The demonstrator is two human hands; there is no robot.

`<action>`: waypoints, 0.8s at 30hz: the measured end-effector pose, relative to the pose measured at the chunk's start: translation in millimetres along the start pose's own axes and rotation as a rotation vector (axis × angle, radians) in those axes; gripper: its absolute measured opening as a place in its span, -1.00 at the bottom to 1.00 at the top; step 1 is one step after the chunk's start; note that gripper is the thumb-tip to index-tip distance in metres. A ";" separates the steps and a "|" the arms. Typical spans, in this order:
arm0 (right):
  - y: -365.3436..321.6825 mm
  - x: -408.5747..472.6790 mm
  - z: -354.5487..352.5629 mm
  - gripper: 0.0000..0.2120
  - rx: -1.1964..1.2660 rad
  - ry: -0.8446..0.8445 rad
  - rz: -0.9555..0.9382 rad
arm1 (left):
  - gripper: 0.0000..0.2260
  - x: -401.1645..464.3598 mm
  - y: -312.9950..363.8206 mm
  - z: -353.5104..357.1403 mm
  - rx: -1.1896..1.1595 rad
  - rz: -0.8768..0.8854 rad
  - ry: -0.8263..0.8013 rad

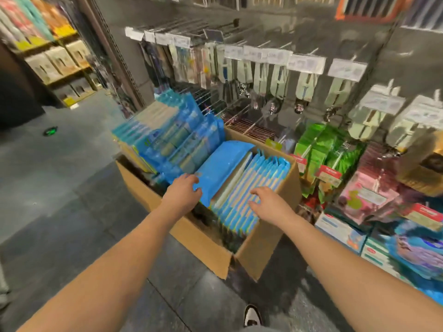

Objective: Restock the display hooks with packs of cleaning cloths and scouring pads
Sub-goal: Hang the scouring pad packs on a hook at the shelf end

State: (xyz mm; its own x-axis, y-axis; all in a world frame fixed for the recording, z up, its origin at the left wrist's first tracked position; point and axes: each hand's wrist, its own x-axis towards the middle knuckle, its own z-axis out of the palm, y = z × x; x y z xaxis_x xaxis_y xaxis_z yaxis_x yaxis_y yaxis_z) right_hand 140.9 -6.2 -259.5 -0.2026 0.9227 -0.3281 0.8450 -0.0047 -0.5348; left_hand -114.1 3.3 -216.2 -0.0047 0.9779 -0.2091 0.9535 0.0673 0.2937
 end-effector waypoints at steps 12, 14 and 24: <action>-76.8 143.4 33.4 -0.46 0.433 0.190 0.449 | -0.41 179.9 -61.9 -15.9 -0.003 0.091 -0.030; -72.3 163.1 52.0 -0.28 0.559 0.238 0.532 | -0.26 197.8 -71.1 -10.1 0.016 0.106 -0.094; -114.6 191.1 67.0 -0.44 0.883 0.416 0.762 | -0.04 228.0 -81.4 2.0 0.010 0.088 -0.275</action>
State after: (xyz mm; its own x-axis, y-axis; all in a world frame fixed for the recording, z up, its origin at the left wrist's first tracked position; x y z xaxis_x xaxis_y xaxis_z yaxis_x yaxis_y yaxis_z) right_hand -27.8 144.8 -313.1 0.5031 0.6224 -0.5995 0.0231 -0.7032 -0.7107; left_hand -192.1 220.4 -289.6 0.1584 0.8896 -0.4285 0.9497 -0.0185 0.3127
